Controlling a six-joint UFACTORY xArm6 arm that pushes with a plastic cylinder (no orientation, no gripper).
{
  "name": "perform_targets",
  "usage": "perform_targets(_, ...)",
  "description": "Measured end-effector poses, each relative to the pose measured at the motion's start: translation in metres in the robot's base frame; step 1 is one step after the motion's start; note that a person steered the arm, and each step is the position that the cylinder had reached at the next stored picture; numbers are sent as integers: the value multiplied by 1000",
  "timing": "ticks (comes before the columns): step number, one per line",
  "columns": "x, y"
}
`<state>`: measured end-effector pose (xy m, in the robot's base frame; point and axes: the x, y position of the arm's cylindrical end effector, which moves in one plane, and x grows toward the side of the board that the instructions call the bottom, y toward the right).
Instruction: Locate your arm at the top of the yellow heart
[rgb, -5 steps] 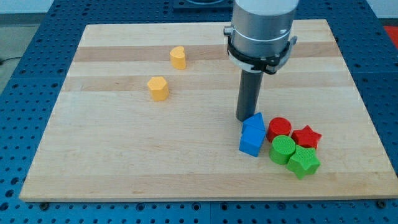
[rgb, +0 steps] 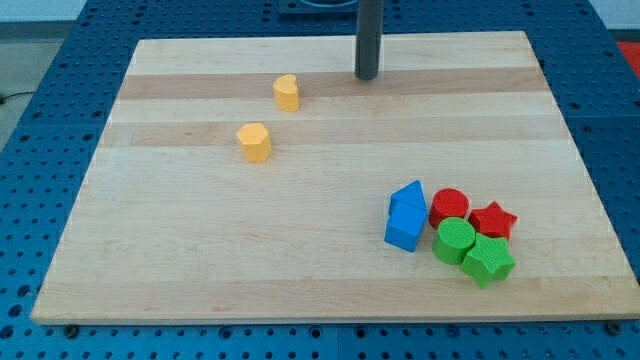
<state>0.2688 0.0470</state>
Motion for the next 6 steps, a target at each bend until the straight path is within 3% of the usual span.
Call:
perform_targets(3, -15, -22)
perform_targets(5, -32, -109)
perform_targets(6, -3, -110)
